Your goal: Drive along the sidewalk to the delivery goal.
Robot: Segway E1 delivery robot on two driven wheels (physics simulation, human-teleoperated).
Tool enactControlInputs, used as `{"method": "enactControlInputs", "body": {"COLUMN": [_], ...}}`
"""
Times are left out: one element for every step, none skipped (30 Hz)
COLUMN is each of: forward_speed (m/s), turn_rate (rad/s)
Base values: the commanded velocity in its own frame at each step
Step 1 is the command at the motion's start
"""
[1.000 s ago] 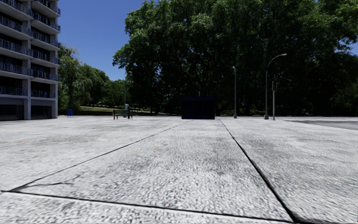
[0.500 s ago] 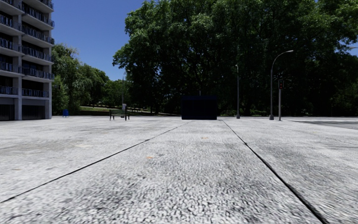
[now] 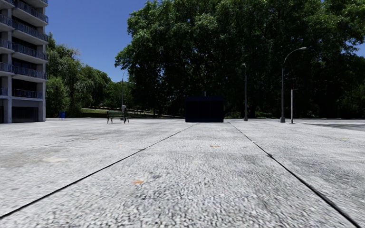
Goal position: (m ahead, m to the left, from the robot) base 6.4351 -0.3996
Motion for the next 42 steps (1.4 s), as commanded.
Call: {"method": "enactControlInputs", "body": {"forward_speed": [2.0,2.0,2.0,2.0,2.0,2.0,2.0,2.0,2.0,2.0,2.0,2.0,2.0,2.0,2.0,2.0,2.0,2.0,2.0,2.0,2.0,2.0,2.0,2.0,2.0,2.0,2.0,2.0,2.0,2.0,2.0,2.0,2.0,2.0,2.0,2.0,2.0,2.0,2.0,2.0,2.0,2.0], "turn_rate": [0.0,0.0,0.0,0.0,0.0,0.0,0.0,0.0,0.0,0.0,0.0,0.0,0.0,0.0,0.0,0.0,0.0,0.0,0.0,0.0,0.0,0.0,0.0,0.0,0.0,0.0,0.0,0.0,0.0,0.0,0.0,0.0,0.0,0.0,0.0,0.0,0.0,0.0,0.0,0.0,0.0,0.0]}}
